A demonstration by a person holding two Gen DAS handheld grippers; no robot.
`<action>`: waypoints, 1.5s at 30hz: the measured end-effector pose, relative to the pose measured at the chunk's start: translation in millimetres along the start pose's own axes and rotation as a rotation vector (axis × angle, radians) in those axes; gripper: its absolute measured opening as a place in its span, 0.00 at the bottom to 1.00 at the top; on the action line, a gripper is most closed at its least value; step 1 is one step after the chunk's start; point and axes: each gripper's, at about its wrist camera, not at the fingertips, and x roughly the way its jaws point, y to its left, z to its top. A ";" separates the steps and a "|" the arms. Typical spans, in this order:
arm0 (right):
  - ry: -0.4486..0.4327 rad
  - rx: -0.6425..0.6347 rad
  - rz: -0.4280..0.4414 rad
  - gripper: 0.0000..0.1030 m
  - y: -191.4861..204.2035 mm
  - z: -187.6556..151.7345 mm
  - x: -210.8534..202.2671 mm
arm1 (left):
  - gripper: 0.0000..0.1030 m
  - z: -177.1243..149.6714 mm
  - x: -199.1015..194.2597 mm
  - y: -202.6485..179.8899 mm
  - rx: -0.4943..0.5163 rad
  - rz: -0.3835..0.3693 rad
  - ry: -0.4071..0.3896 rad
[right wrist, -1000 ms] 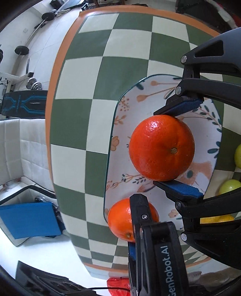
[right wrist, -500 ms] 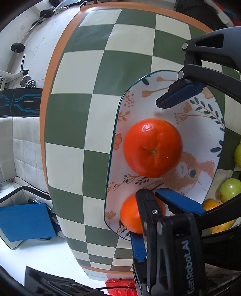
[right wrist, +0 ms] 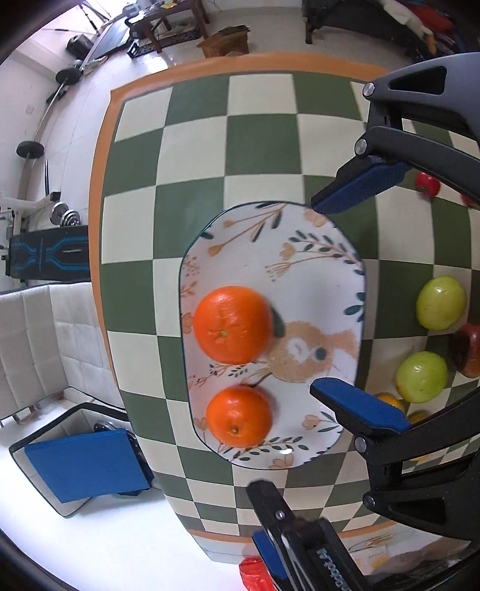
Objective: Organize fruits
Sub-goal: 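Carry both oranges onto the floral plate and open both tools, then lift both tools back toward the remaining fruits, then grasp the red apple with the right tool while the left tool grasps a lemon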
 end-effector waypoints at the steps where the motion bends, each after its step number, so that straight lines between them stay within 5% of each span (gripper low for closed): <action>1: -0.009 0.003 -0.002 0.90 -1.5 -6.7 -4.9 | 0.83 -8.2 -7.1 2.3 -0.002 0.006 -0.019; 13: -0.172 -0.032 -0.065 0.92 2.6 -67.9 -86.0 | 0.83 -63.9 -81.3 8.9 -0.006 0.005 -0.156; 32: -0.350 -0.021 -0.024 0.92 7.7 -151.1 -202.7 | 0.83 -132.5 -177.0 9.5 0.015 -0.032 -0.297; 40: -0.334 -0.002 0.020 0.92 4.8 -157.8 -197.3 | 0.87 -134.6 -175.3 13.3 -0.012 -0.042 -0.295; 41: -0.318 0.004 0.028 0.92 3.4 -156.8 -191.8 | 0.98 -133.4 -171.1 14.2 -0.014 -0.033 -0.285; 45: -0.177 0.022 0.087 0.92 -3.2 -155.4 -137.7 | 1.00 -132.3 -143.4 22.7 -0.025 0.033 -0.243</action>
